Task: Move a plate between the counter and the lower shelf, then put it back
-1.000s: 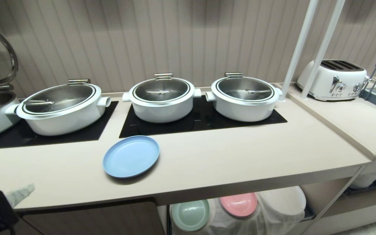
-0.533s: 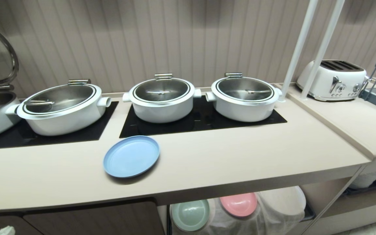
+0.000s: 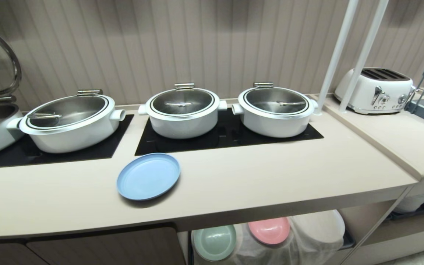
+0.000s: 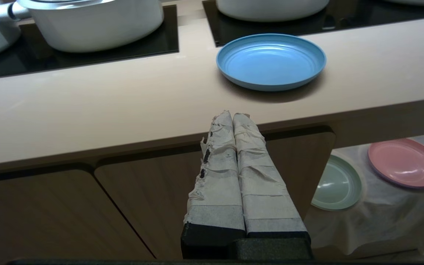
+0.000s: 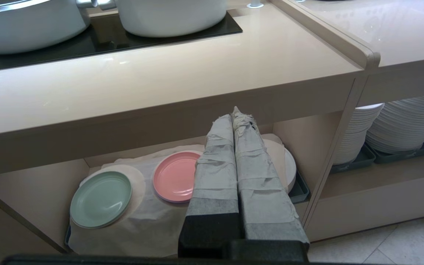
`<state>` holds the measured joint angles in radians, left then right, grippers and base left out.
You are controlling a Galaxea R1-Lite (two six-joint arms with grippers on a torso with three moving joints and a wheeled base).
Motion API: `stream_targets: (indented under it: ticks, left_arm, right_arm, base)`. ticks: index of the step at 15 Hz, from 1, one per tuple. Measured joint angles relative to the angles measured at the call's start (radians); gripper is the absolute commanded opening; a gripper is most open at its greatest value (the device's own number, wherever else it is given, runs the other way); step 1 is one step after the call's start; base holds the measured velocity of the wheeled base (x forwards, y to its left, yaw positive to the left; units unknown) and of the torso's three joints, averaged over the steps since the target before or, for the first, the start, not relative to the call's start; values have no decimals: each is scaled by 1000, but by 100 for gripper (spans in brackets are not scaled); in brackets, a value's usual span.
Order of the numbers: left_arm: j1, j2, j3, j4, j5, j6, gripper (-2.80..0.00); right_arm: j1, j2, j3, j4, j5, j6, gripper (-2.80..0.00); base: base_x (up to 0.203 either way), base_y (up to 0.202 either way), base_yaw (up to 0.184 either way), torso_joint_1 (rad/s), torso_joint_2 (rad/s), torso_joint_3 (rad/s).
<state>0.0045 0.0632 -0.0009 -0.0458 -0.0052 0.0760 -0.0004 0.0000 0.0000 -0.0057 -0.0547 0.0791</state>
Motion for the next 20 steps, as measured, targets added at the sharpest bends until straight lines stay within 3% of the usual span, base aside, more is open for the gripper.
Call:
stream_targets:
  ticks: [20]
  left_arm:
    - [-3,-62,1,40,-7,-9,-280]
  right_arm:
    - [0,0,0,0,0,-1,-280]
  base:
    - [0,0,0,0,0,0]
